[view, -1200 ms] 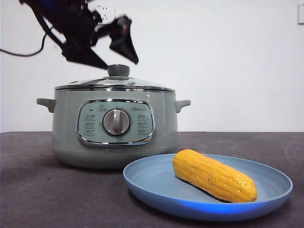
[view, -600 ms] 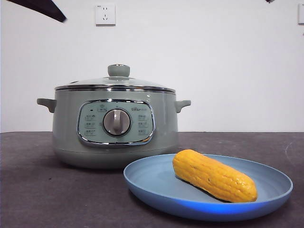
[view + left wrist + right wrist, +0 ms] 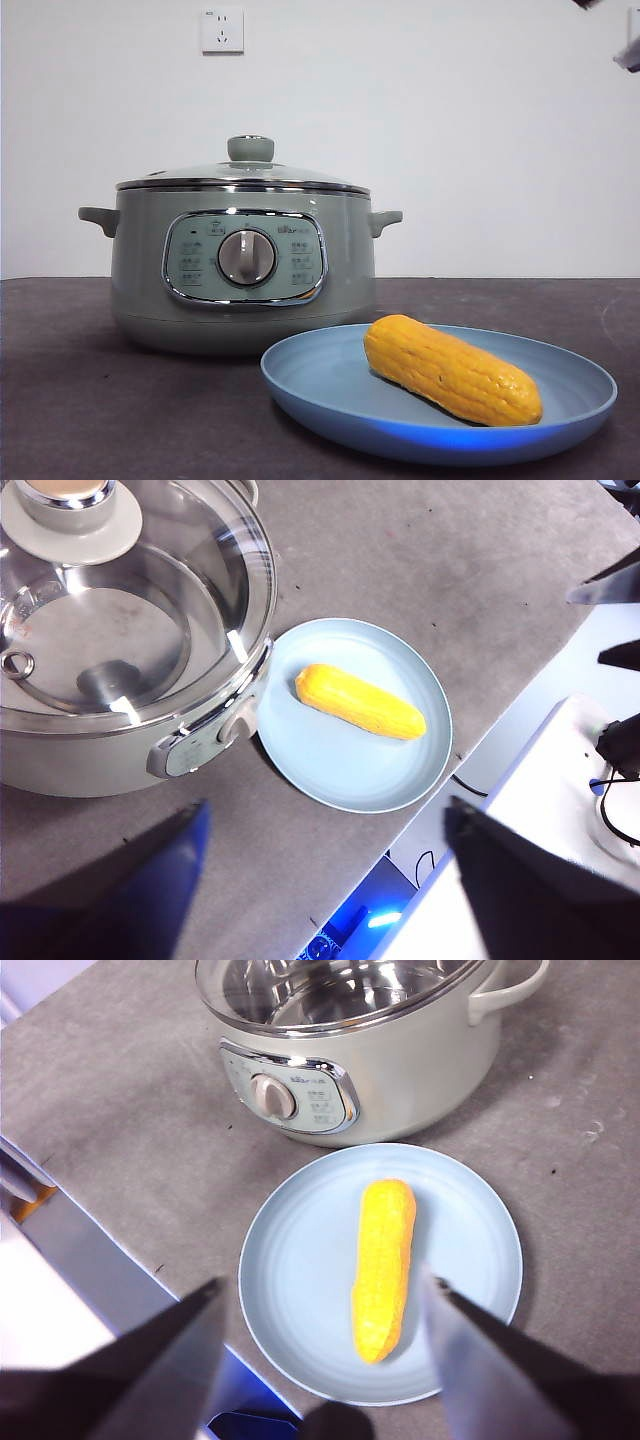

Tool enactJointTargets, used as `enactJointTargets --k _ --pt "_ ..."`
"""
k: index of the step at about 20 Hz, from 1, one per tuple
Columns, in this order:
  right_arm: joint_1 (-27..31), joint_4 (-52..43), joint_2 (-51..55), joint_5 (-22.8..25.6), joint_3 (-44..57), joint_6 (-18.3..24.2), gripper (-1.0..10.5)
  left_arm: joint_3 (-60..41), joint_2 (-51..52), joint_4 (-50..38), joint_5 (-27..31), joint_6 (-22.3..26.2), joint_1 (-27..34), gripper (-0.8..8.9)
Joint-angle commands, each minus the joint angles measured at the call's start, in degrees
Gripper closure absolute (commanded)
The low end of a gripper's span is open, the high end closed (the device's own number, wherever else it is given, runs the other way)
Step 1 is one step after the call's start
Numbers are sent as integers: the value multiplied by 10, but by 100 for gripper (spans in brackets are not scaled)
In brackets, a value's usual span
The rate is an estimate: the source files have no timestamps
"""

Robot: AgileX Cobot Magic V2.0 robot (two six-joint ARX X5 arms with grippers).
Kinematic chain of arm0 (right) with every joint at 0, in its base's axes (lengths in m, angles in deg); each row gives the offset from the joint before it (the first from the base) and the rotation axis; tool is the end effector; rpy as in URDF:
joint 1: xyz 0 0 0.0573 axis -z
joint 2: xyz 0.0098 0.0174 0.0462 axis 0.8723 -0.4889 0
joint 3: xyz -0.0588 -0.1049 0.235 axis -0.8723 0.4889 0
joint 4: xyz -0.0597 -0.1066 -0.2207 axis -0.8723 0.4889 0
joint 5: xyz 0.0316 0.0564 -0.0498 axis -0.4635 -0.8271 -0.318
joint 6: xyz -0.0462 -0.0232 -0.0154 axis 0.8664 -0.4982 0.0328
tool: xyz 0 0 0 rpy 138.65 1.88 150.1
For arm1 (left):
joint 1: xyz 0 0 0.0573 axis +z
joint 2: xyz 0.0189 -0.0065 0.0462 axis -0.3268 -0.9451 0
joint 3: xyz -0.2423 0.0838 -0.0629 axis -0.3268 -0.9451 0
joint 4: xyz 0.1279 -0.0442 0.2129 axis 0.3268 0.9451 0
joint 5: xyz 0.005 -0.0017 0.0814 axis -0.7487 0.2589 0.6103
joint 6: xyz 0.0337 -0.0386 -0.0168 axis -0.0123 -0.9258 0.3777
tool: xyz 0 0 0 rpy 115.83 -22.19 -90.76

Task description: Take the corn out from the steamer,put the corn on the plate,close the lid

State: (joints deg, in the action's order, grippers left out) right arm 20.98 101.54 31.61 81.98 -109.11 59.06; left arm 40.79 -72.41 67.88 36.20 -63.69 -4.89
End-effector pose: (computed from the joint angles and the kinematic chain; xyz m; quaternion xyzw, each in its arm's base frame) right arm 0.0829 0.0729 0.2825 -0.0176 0.2919 0.3539 0.8884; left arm 0.1534 -0.0816 0.3704 0.0197 0.3882 -0.3939 0.8330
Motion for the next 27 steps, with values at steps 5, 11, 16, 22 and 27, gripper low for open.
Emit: enactJointTargets --k 5,11,16,22,27 --pt "0 -3 1 5 5 2 945 0 0 -13 -3 -3 0 817" --pt "0 -3 1 5 5 3 945 0 0 -14 -3 -3 0 817" --pt "0 -3 1 5 5 3 945 0 0 -14 -3 -3 0 817" --pt "0 -3 1 4 5 3 945 3 0 -17 17 17 1 817" --pt "0 -3 1 4 5 3 945 2 0 -35 98 24 3 817"
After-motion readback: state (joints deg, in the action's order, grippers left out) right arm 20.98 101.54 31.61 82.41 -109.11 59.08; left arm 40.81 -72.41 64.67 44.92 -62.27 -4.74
